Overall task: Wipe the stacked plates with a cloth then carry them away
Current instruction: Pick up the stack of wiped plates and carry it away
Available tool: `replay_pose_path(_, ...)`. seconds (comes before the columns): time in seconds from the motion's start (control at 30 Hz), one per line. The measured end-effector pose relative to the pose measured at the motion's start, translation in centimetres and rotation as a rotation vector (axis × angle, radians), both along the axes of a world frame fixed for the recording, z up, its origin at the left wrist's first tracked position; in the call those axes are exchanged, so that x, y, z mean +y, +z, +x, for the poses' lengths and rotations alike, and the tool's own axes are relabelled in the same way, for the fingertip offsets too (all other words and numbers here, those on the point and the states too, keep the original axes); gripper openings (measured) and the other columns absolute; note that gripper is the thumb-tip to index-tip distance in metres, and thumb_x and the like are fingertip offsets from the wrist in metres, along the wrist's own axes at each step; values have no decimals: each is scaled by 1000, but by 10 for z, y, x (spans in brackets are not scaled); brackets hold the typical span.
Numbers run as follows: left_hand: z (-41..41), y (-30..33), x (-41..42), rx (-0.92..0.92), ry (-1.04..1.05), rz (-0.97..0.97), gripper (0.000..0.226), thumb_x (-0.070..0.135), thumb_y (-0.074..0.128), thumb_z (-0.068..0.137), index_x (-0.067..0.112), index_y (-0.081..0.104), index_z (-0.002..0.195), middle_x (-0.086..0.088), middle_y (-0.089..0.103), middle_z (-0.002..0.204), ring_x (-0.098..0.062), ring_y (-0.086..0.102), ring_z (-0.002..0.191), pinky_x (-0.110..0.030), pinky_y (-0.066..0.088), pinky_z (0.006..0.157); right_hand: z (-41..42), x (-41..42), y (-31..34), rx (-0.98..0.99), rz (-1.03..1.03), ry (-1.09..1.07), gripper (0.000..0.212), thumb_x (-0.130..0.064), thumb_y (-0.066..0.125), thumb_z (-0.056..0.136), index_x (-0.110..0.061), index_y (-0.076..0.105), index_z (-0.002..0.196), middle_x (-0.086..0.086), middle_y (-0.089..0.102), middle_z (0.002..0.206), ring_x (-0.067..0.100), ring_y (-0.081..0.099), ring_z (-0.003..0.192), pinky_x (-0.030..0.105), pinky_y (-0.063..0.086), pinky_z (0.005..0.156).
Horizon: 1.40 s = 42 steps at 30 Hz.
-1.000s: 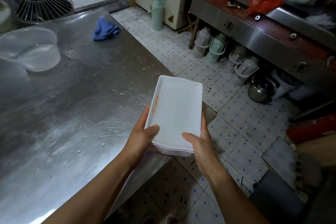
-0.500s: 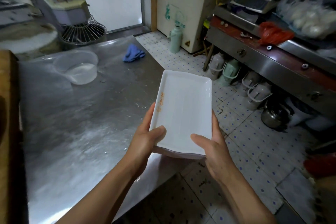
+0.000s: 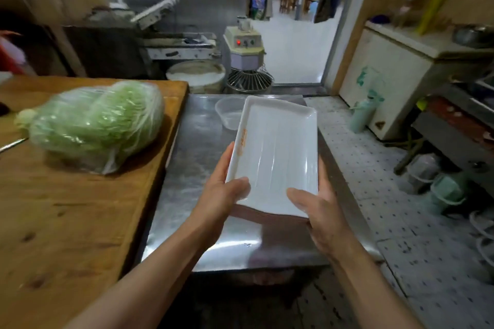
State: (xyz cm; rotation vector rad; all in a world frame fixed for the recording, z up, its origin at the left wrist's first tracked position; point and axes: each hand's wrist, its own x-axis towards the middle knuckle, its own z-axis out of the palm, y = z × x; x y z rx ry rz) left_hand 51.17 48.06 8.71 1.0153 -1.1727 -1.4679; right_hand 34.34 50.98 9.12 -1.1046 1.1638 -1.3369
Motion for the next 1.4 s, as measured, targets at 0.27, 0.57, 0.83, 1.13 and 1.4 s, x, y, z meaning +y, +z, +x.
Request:
replay_pose_path(0.27,79,26,73,17,393,-58,73,-2,49,77,38,43,137,-1,64,123,-26,63,108,-43,52,89,79,4,24,-17,-76,367,77,-7,63,63,-38,44,130,-2,66,112,19,66,101,35,57,77)
replay_pose_path(0.57,202,36,173,-31,762,-59,65,6,51,87,41,37,140,4,63,123,-19,65,104,-39,55,85,226,43,41,-39,-113,774,84,-7,63,62,-33,38,138,0,65,117,18,65,102,35,57,78)
replay_pose_path(0.83,329,38,264,-30,1039,-109,70,5,52,76,34,42,139,4,67,117,-19,66,103,-24,54,73,386,102,40,-26,-136,1025,78,-11,64,63,-47,42,128,-13,65,111,11,65,101,25,56,71)
replay_pose_path(1.13,456,47,356,-28,1256,-131,66,-8,43,88,34,42,139,6,68,115,-14,67,99,-21,54,69,548,176,44,30,-93,1172,89,-16,67,58,-45,35,136,-6,58,119,19,61,105,39,57,79)
replay_pose_path(1.4,537,45,401,-58,1409,-146,59,-6,44,88,34,48,132,7,68,115,-16,65,104,-29,54,80,654,210,43,48,-105,1277,81,2,65,71,-46,37,131,-13,57,108,14,60,99,29,56,73)
